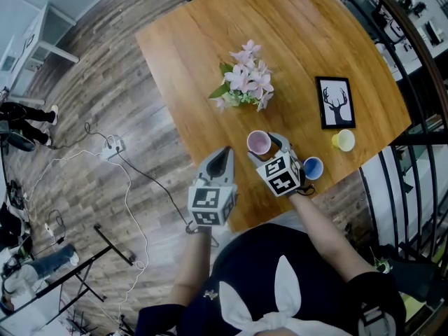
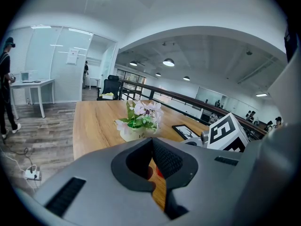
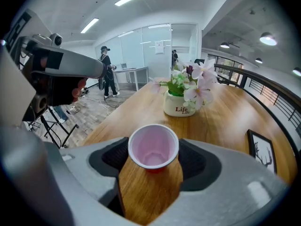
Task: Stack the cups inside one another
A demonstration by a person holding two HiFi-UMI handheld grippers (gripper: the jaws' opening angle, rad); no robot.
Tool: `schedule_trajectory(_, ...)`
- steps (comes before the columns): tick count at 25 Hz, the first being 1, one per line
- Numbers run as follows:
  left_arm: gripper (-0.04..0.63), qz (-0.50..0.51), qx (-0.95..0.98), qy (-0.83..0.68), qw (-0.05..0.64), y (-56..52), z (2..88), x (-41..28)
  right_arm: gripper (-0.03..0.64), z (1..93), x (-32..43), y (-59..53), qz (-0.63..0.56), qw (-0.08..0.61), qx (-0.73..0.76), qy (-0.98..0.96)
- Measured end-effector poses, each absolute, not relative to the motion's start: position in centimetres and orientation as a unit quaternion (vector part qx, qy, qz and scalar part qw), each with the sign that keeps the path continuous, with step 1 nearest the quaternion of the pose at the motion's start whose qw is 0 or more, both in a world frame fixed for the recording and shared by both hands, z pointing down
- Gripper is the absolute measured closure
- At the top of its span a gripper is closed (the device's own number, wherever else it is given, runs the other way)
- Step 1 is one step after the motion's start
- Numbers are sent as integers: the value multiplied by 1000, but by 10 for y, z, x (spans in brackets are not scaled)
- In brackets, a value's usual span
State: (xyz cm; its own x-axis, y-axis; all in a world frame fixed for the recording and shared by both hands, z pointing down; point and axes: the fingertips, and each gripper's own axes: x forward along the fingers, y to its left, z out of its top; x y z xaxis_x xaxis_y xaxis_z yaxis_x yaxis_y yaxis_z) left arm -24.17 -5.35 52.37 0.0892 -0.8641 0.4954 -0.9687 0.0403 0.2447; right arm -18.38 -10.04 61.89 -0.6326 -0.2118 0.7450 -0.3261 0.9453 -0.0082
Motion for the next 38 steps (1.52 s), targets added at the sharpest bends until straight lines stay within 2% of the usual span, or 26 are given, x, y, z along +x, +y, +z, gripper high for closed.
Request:
schedule_trajectory(27,580,98,697,-669,238,-28,495,-226,293,541,-168,-79,69,319,173,-929)
schedule_trajectory(38,580,96,704,-667,227,-15,482,-213,293,486,-155,-68,50,264,191,-944)
